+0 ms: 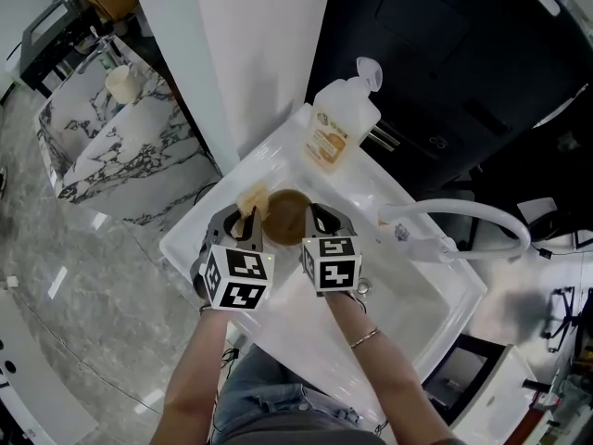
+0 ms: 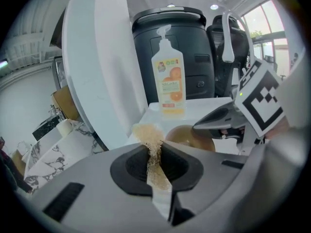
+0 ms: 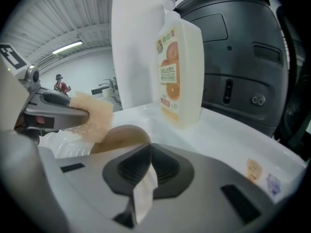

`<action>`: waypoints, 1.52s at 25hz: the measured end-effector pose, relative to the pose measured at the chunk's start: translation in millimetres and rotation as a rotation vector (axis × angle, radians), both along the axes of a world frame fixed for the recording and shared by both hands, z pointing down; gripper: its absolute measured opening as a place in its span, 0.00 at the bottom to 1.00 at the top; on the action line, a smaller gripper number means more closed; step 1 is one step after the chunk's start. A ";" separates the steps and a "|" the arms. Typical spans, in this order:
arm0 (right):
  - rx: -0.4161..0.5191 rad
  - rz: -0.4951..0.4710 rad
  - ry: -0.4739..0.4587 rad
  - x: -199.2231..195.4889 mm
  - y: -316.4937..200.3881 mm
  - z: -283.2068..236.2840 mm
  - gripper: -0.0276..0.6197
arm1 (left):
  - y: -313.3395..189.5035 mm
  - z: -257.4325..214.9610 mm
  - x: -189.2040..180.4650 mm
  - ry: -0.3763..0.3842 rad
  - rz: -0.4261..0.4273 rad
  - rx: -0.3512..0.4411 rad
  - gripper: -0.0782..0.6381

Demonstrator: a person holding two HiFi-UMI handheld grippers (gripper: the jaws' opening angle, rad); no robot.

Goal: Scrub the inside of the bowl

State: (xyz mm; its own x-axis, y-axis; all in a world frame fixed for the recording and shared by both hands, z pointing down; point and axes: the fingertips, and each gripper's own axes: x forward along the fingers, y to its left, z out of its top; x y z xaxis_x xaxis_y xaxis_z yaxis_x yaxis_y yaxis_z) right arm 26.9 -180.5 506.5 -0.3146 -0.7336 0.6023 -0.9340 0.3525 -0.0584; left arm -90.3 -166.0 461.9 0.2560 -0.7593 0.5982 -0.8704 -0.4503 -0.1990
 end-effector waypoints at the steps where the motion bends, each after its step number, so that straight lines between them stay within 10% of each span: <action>1: -0.005 0.006 -0.004 0.5 0.0 0.9 0.08 | -1.8 -4.2 -0.5 0.005 0.003 0.022 0.17; 11: -0.036 0.041 -0.019 6.1 -4.8 14.3 0.08 | -7.1 -36.8 -0.7 0.112 0.006 0.169 0.17; 38: 0.027 0.045 -0.079 7.4 -9.8 19.4 0.18 | -2.1 -27.9 -3.6 0.218 -0.021 0.107 0.17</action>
